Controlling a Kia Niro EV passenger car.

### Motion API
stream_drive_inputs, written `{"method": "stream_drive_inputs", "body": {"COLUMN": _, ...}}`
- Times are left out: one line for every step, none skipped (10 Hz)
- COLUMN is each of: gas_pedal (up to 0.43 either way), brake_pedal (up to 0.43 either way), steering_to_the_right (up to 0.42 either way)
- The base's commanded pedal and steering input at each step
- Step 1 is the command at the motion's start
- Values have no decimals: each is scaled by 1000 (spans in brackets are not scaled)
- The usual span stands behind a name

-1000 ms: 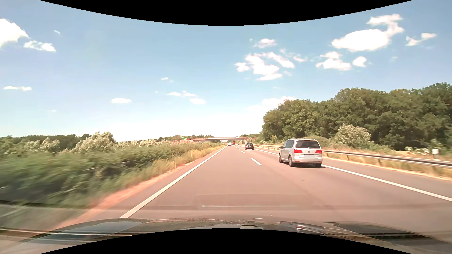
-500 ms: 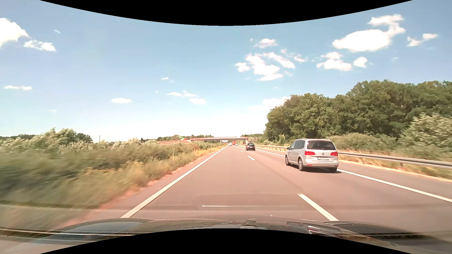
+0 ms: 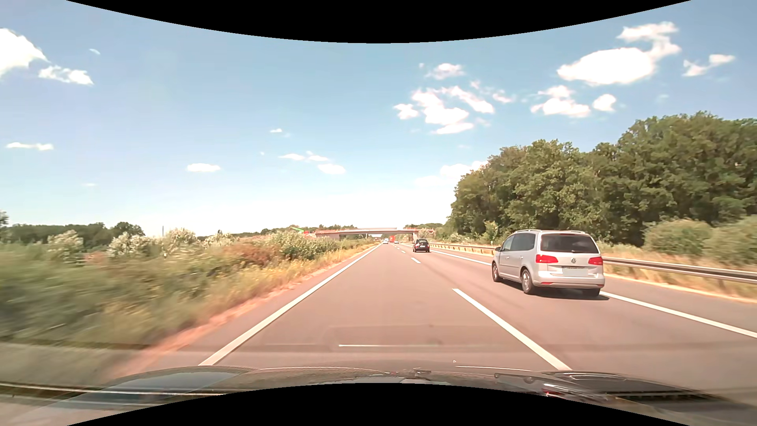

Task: Follow the waypoints while adhering to traffic rules and regulations

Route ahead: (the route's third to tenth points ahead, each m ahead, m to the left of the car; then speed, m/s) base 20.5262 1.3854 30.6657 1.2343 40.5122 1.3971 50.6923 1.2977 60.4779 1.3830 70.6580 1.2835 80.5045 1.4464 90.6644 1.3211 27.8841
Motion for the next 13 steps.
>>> {"method": "stream_drive_inputs", "body": {"gas_pedal": 150, "brake_pedal": 0, "steering_to_the_right": -3}}
{"method": "stream_drive_inputs", "body": {"gas_pedal": 150, "brake_pedal": 0, "steering_to_the_right": -3}}
{"method": "stream_drive_inputs", "body": {"gas_pedal": 150, "brake_pedal": 0, "steering_to_the_right": -3}}
{"method": "stream_drive_inputs", "body": {"gas_pedal": 150, "brake_pedal": 0, "steering_to_the_right": -3}}
{"method": "stream_drive_inputs", "body": {"gas_pedal": 150, "brake_pedal": 0, "steering_to_the_right": -3}}
{"method": "stream_drive_inputs", "body": {"gas_pedal": 150, "brake_pedal": 0, "steering_to_the_right": -3}}
{"method": "stream_drive_inputs", "body": {"gas_pedal": 150, "brake_pedal": 0, "steering_to_the_right": -3}}
{"method": "stream_drive_inputs", "body": {"gas_pedal": 150, "brake_pedal": 0, "steering_to_the_right": -4}}
{"method": "stream_drive_inputs", "body": {"gas_pedal": 150, "brake_pedal": 0, "steering_to_the_right": -4}}
{"method": "stream_drive_inputs", "body": {"gas_pedal": 150, "brake_pedal": 0, "steering_to_the_right": -3}}
{"method": "stream_drive_inputs", "body": {"gas_pedal": 150, "brake_pedal": 0, "steering_to_the_right": -3}}
{"method": "stream_drive_inputs", "body": {"gas_pedal": 150, "brake_pedal": 0, "steering_to_the_right": -3}}
{"method": "stream_drive_inputs", "body": {"gas_pedal": 150, "brake_pedal": 0, "steering_to_the_right": -3}}
